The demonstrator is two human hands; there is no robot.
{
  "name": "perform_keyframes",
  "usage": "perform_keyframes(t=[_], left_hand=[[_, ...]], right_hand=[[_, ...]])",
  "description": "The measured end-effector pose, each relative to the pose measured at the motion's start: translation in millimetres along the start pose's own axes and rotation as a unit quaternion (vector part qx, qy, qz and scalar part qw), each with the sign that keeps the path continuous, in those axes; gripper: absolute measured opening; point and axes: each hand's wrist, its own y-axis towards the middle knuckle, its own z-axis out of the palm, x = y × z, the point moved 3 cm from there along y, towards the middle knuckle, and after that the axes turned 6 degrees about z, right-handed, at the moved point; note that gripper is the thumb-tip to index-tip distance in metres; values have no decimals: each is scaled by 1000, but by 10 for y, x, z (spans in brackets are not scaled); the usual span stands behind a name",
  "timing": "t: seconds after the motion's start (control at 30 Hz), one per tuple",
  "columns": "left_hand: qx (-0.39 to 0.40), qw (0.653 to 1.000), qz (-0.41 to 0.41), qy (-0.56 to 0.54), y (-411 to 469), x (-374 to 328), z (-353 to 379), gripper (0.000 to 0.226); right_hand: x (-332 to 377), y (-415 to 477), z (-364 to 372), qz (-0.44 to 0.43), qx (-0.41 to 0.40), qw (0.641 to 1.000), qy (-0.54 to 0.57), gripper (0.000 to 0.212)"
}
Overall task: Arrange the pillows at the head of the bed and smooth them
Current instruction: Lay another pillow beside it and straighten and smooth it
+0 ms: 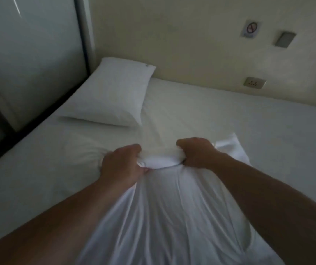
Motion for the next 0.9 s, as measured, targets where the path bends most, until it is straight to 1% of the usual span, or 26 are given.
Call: perform_keyframes(t=[0.1,0.13,0.2,0.27,0.3,0.37,0.4,0.43,0.47,0.5,0.53,0.57,0.6,0.63,0.67,0.7,0.73,0.77,0.8,0.83,0.87,0.9], left_hand=[[-124,988,44,77,199,-154,-513,24],[-153,982,51,102,226,-186,-674,22],[-204,965,61,154,172,-191,-904,21],[-239,949,67,196,-2,-125,-1006,20],[-250,942,74,210,-129,-67,-1003,19],[-245,937,99,229,-456,63,-883,19],[-217,940,107,242,-653,140,-757,18],[-166,943,109,267,-852,214,-604,15],[-82,945,93,302,-1072,294,-432,10],[20,944,62,324,-1281,401,-245,8],[140,943,-1,302,-1433,513,-117,16],[244,932,-84,254,-1546,627,-13,23],[326,915,-152,181,-1608,713,65,32],[379,897,-199,109,-1599,756,99,38],[369,901,-218,61,-1511,786,83,38],[294,931,-212,48,-1347,815,29,36],[175,963,-197,59,-1151,830,-65,36],[48,981,-175,73,-942,824,-179,38],[-52,985,-140,89,-760,844,-276,39],[-97,981,-116,118,-624,901,-317,42],[-72,977,-130,152,-543,1030,-290,49],[-11,970,-171,174,-552,1231,-196,60]], right_hand=[[7,49,-590,29,-152,988,23,21],[57,61,-762,39,-204,978,25,18],[224,56,-984,44,-281,958,34,16],[413,-39,-994,44,-314,947,43,20],[523,-133,-919,40,-316,947,49,22],[755,-383,-628,5,-325,943,71,22],[865,-538,-426,-20,-319,944,88,18],[976,-686,-195,-34,-294,951,91,17],[1100,-794,45,-51,-230,968,84,17],[1225,-882,308,-81,-130,986,58,16],[1342,-968,545,-121,-8,992,31,10],[1417,-1033,701,-157,85,984,23,11],[1447,-1052,754,-169,121,978,27,27],[1437,-1017,722,-153,112,981,51,39],[1404,-940,635,-122,60,986,97,44],[1350,-823,533,-92,-8,987,135,44],[1281,-680,431,-66,-67,982,165,41],[1215,-525,344,-41,-103,975,191,37],[1156,-354,283,-17,-115,973,200,36],[1092,-182,284,9,-106,976,191,40],[1016,-30,368,33,-89,980,177,49],[934,79,507,57,-64,983,160,56]])
